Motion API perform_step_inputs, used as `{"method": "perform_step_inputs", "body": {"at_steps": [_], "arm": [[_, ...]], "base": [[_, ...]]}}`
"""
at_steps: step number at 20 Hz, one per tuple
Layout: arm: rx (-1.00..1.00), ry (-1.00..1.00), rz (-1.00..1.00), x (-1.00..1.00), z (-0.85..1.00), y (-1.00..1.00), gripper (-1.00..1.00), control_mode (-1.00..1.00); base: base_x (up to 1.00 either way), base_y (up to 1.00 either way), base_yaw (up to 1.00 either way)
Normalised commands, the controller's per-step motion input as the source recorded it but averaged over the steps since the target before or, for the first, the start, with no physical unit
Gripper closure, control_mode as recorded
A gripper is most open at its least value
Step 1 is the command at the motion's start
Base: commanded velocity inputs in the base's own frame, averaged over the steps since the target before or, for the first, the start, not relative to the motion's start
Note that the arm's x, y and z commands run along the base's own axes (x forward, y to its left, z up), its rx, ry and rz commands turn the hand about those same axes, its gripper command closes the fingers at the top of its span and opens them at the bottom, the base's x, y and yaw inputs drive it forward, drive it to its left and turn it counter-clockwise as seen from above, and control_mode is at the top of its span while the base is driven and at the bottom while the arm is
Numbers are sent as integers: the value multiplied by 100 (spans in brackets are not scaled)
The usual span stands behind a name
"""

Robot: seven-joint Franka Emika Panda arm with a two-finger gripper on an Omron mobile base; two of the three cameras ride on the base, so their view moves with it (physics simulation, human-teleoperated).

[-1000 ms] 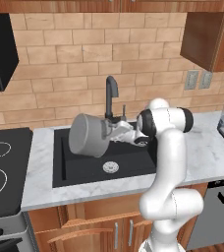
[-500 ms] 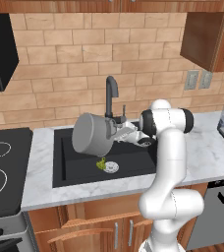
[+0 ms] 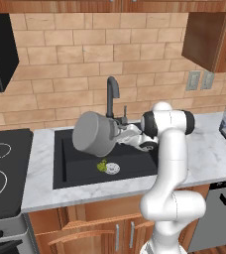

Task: Dump the broccoli from the pot into the sink. Then turn on the water and wash the broccoli. Then turn off the water and put the broccoli back in the pot.

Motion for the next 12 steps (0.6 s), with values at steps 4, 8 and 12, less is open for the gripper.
{"method": "perform_step_inputs", "body": {"at_steps": [4,8,12], "arm": [[-2,-16,-1,-60,43,0,100,-100],[-10,-12,-4,-46,30,0,100,-100],[-12,-9,-6,-32,32,0,100,-100]], "base": [[0,0,0],[0,0,0],[0,0,0]]}}
